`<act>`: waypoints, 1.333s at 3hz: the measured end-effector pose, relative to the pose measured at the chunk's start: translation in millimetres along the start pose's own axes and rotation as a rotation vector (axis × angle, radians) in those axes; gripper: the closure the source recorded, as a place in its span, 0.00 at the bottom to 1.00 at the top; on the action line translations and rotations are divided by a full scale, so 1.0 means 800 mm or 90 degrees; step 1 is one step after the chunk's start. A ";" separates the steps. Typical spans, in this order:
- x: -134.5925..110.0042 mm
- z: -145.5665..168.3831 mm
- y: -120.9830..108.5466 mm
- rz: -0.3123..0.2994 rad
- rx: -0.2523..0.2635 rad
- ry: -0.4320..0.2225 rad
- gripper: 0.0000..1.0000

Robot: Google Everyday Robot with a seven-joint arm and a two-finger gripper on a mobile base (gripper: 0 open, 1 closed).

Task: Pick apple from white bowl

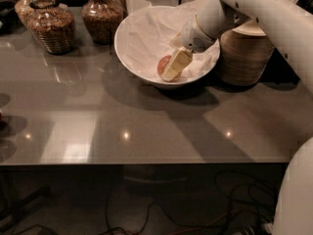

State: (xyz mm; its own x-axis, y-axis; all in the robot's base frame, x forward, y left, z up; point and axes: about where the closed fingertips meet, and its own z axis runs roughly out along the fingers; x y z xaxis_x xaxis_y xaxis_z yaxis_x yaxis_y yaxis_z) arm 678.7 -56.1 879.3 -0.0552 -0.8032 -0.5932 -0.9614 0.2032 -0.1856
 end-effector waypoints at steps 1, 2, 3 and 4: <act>0.006 0.018 0.015 0.005 -0.029 0.010 0.28; 0.011 0.026 0.024 0.005 -0.043 0.016 0.47; 0.011 0.026 0.024 0.005 -0.043 0.016 0.70; 0.008 0.001 0.018 0.001 -0.013 0.007 0.94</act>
Offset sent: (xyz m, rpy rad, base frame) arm -0.0207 0.0069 -0.0303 -0.0284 0.0816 0.0351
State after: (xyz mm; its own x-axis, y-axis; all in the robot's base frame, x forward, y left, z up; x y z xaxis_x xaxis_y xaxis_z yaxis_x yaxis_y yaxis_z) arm 664.7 -57.9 872.0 -0.0598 -0.8085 -0.5854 -0.9666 0.1932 -0.1682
